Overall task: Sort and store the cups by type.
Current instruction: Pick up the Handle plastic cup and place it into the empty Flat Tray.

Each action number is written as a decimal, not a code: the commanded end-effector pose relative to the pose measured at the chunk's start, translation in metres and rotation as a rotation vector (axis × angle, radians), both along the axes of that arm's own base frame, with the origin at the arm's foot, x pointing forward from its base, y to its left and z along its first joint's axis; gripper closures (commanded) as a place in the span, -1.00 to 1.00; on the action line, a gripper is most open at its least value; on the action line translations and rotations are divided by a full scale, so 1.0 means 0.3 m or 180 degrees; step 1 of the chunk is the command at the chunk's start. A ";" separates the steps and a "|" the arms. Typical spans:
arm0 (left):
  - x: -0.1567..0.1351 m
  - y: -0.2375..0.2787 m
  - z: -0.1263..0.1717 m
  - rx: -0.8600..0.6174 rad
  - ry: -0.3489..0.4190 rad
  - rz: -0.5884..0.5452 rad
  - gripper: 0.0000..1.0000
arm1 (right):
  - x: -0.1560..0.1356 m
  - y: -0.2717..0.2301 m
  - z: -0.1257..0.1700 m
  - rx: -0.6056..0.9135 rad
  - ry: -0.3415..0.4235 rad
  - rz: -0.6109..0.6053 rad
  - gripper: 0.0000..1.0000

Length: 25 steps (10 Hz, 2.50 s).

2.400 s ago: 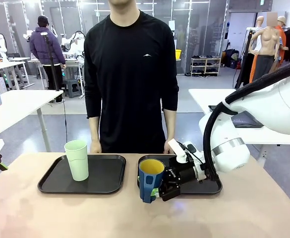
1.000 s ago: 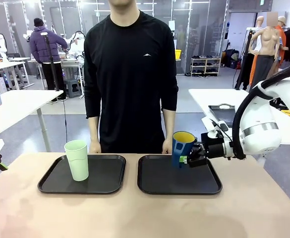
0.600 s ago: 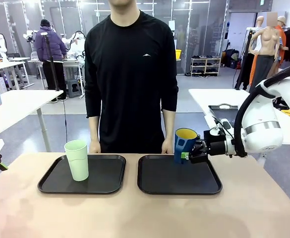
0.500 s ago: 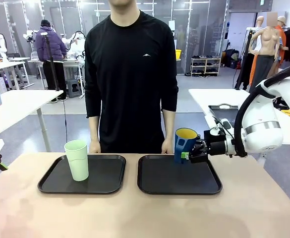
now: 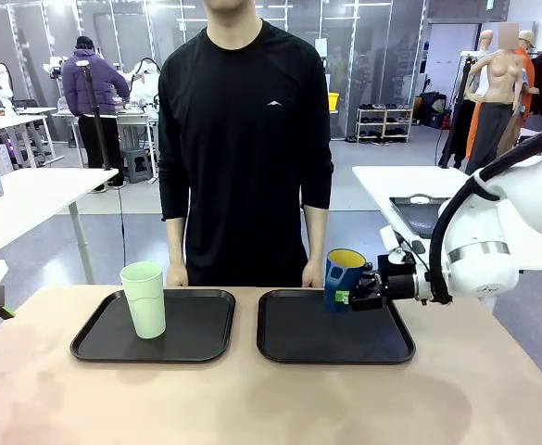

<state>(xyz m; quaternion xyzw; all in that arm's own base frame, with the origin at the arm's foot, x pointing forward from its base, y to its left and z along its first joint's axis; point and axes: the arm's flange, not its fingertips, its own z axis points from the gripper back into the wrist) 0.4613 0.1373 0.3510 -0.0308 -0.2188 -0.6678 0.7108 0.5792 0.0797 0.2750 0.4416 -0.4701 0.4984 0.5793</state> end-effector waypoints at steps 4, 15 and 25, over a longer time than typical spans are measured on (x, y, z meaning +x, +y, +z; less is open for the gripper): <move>0.005 0.008 0.001 -0.0066 -0.0064 -0.0048 -1.00 | 0.080 0.014 -0.129 -0.0041 0.0124 -0.0152 -0.44; 0.005 0.008 0.001 -0.0066 -0.0064 -0.0048 -1.00 | 0.132 0.019 -0.265 -0.0155 0.0514 -0.0292 -0.44; 0.005 0.008 0.001 -0.0066 -0.0064 -0.0048 -1.00 | 0.091 -0.024 -0.245 -0.0137 0.0543 -0.0210 -1.00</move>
